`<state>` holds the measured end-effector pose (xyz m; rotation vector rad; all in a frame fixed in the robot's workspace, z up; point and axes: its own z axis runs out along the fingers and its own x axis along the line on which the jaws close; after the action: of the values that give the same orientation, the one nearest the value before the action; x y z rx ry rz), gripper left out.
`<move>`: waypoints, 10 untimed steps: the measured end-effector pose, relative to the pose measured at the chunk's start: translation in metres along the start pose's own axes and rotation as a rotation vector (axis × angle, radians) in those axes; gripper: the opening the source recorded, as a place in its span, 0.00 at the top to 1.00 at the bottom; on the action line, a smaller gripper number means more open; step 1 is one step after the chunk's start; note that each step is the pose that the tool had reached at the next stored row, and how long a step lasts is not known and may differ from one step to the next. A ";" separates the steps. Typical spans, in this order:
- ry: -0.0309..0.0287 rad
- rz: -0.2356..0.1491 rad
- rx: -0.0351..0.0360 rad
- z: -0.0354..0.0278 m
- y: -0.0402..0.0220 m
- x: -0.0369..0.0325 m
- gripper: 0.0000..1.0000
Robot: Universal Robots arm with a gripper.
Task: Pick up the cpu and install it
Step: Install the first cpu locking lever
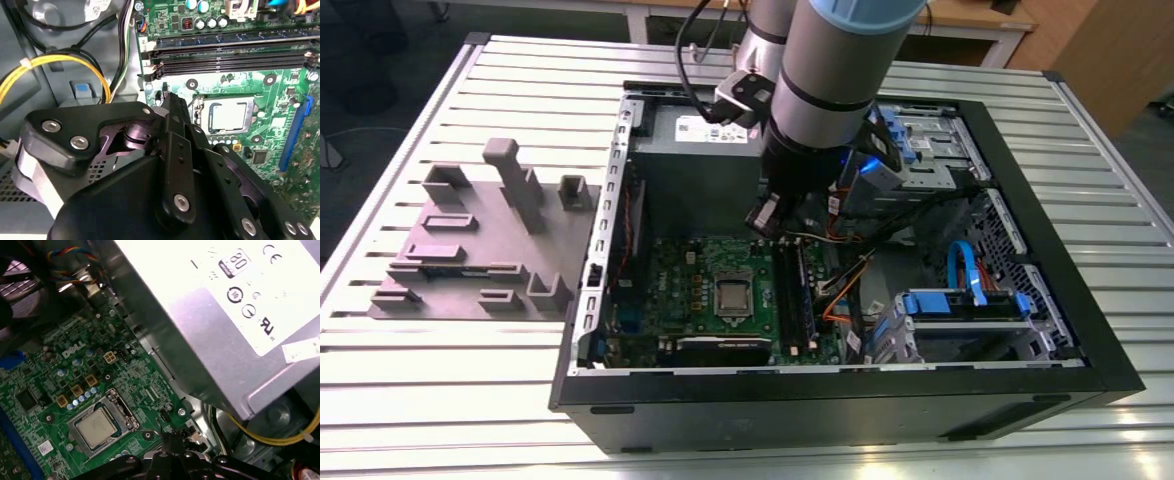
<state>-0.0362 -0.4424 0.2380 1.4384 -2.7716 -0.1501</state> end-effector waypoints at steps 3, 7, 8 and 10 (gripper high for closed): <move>0.0027 -0.029 -0.0008 0.0002 0.0001 0.0001 0.89; 0.0026 -0.031 -0.0010 0.0005 0.0020 0.0014 0.89; 0.0026 -0.031 -0.0010 0.0005 0.0027 0.0018 0.89; 0.0027 -0.032 -0.0010 0.0005 0.0031 0.0022 0.89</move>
<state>-0.0400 -0.4423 0.2377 1.4814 -2.7472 -0.1499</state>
